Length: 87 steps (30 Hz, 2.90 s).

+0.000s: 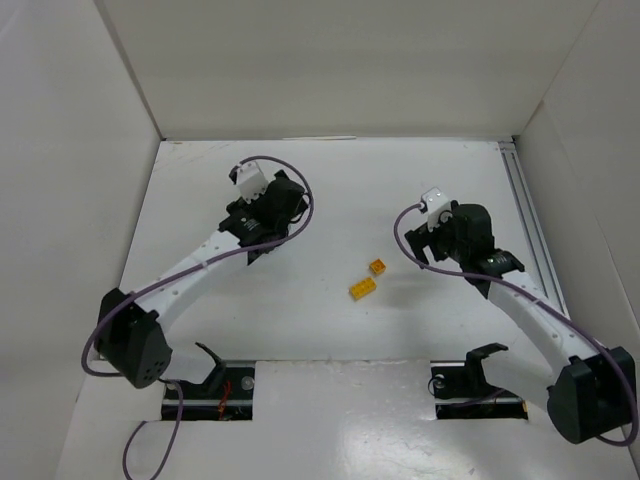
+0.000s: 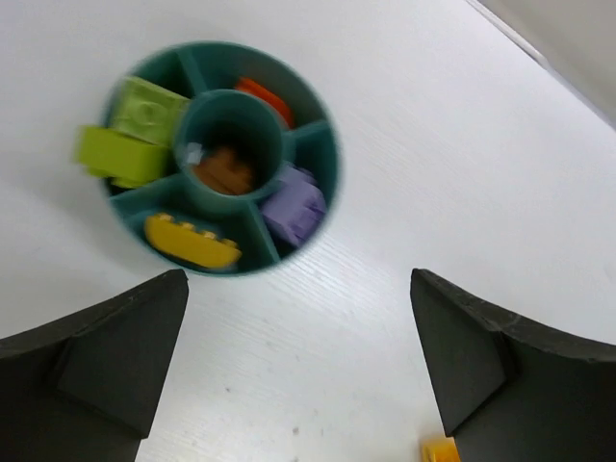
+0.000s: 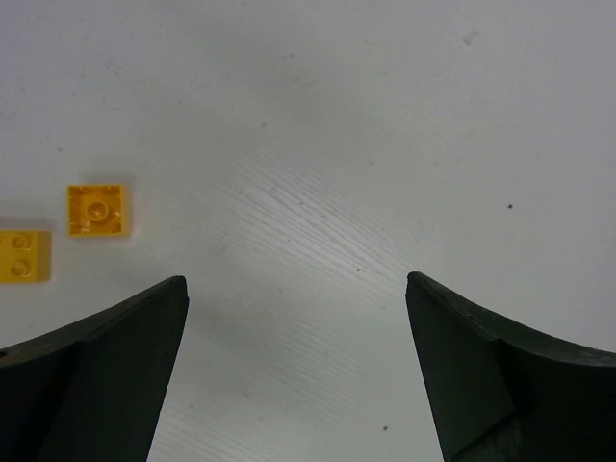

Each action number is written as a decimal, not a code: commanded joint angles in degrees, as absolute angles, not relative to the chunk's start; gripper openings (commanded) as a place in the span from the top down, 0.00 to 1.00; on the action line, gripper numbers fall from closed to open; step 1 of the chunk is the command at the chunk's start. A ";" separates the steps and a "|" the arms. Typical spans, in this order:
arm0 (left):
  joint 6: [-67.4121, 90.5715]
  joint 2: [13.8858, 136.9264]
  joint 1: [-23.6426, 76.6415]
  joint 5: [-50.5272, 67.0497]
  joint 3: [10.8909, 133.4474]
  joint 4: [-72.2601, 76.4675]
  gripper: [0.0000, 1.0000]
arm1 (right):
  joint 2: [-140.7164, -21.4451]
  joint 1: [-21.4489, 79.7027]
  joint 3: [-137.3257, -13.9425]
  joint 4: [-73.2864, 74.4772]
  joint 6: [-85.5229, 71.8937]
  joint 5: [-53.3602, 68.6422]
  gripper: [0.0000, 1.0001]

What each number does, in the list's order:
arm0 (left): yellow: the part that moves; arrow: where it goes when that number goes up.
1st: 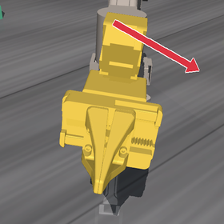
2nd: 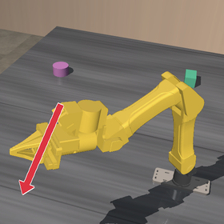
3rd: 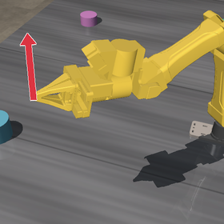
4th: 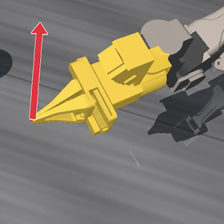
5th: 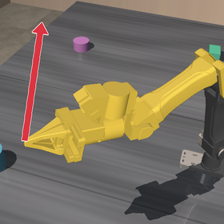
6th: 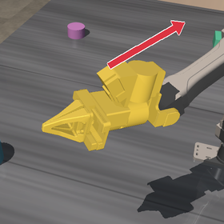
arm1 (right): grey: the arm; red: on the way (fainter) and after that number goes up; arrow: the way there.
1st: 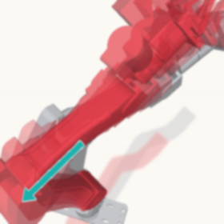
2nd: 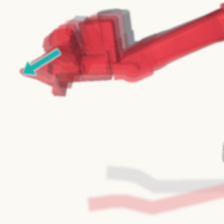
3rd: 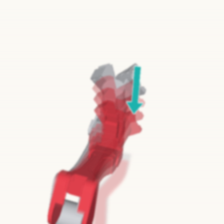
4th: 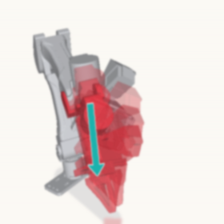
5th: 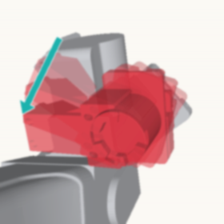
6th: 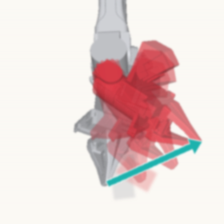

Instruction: Sort the legos into containers by color

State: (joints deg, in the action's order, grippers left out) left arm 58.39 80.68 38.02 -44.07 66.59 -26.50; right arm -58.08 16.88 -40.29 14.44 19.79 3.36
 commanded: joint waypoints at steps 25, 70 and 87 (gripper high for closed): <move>31.46 47.12 38.06 -8.61 41.75 -5.36 0.00 | -89.20 36.47 -42.28 -6.94 -3.69 -5.44 0.25; 71.37 25.40 38.06 -35.07 44.82 -47.37 0.00 | -116.89 53.26 -84.19 -29.97 7.29 -0.26 0.74; 70.31 25.40 38.06 -36.12 46.41 -50.19 0.00 | -122.43 54.32 -85.87 -32.17 0.44 -8.96 0.67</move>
